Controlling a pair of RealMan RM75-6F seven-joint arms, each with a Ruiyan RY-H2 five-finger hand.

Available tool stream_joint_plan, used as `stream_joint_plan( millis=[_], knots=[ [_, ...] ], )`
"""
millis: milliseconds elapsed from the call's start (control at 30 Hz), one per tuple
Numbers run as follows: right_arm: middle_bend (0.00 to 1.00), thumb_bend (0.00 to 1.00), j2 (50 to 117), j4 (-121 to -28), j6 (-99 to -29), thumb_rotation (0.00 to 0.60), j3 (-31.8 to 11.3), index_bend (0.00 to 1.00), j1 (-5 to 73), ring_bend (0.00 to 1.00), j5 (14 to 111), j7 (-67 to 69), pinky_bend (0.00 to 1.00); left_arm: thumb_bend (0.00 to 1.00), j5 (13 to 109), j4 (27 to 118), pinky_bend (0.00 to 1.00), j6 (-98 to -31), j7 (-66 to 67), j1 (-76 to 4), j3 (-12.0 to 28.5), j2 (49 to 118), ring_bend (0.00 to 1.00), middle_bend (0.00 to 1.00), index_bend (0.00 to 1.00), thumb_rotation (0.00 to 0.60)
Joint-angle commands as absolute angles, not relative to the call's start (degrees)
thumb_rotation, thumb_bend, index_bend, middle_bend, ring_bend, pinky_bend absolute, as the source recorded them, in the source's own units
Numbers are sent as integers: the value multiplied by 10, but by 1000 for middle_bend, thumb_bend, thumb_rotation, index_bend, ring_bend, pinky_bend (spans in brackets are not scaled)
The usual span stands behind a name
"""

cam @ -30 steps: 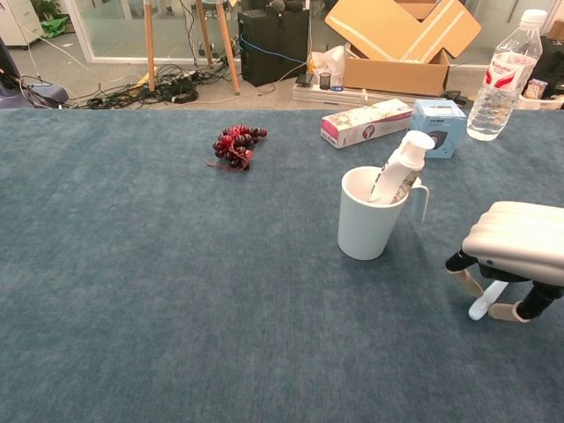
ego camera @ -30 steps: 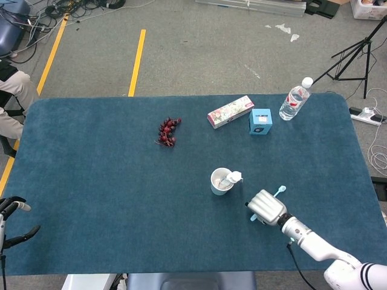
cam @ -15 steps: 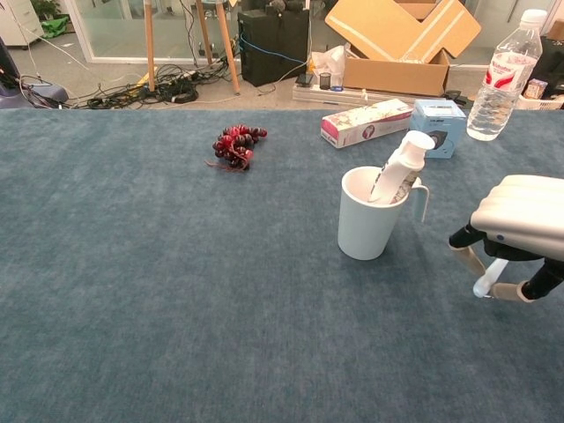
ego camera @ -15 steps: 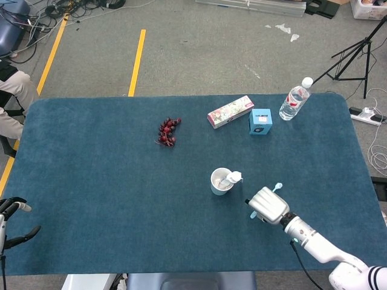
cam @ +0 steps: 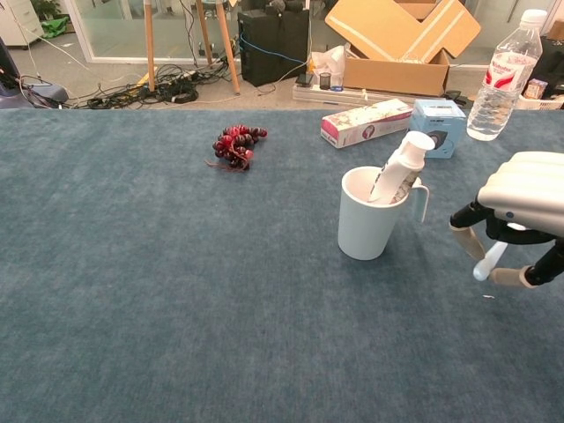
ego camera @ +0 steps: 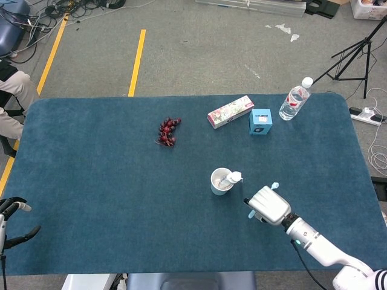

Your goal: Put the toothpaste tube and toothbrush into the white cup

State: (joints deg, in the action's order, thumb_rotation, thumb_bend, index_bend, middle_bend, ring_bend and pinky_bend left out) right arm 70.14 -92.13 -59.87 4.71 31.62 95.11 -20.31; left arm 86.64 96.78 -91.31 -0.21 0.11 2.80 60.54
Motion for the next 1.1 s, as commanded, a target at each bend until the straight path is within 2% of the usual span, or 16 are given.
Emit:
stream_joint_plan(
  millis=[33, 567, 1100],
  knots=[
    [1000, 268, 686, -941, -609, 600, 47, 637, 314, 1000, 958, -185, 1000, 27, 866, 968, 375, -912, -1, 1, 28, 606, 311, 365, 468, 600],
    [1000, 268, 597, -1044, -632, 600, 45, 637, 316, 1000, 990, -67, 1000, 27, 864, 966, 375, -904, 6, -3, 27, 610, 311, 365, 468, 600],
    [1000, 268, 565, -1087, -623, 600, 27, 637, 348, 1000, 1015, 70, 1000, 26, 861, 966, 375, -902, 6, -4, 28, 611, 311, 365, 468, 600]
  ],
)
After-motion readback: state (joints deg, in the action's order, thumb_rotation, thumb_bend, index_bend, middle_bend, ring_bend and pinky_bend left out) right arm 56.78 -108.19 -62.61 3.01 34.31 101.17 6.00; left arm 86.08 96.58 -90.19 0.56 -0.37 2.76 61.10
